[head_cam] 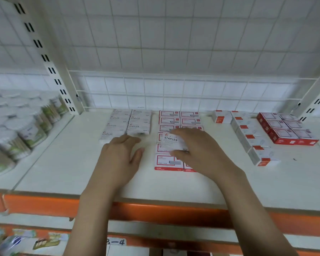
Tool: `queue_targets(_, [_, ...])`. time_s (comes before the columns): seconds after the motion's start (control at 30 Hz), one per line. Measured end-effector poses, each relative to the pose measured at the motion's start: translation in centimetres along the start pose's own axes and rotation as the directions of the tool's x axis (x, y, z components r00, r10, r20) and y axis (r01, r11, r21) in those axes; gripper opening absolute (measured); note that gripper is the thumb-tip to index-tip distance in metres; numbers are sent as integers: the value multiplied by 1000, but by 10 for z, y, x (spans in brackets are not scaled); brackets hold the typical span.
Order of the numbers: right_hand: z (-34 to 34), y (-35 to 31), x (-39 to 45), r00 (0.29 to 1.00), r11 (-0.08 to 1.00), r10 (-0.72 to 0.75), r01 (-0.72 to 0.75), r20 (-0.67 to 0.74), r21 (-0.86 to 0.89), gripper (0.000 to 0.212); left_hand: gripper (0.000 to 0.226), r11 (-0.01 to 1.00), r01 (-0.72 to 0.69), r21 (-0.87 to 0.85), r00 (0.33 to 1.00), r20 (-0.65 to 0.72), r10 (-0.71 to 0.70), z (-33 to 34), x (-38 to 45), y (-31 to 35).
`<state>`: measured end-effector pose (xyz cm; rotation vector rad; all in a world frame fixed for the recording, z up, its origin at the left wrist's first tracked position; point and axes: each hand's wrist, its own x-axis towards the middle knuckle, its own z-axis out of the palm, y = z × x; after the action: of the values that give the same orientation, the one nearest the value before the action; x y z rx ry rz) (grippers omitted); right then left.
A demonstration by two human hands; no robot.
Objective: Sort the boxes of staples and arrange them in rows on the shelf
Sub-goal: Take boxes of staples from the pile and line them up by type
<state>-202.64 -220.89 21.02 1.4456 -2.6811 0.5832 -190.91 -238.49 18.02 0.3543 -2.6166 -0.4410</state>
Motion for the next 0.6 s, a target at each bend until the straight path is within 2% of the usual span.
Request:
queue_targets(0.13, [16,-28,39,998,999,-41,42,51,-20,52,53,995,86,49,995,-62,-83,-16,-1,-27])
queue_targets(0.23, [30,-45,65,994,992,-61,70,93,-102,49,53,994,100,53,992,-85,-95,-19,0,-42])
queue_targets(0.4, [51,-53,88,988,975,-37,68,147,-212,45,53,995,81,64,995,-57,-77,-17,3,-55])
queue_targets(0.6, [56,-57,76,991,979,-15,41,132,-201,38,50,996,69,54,998,-10,-69,-13,3,-67])
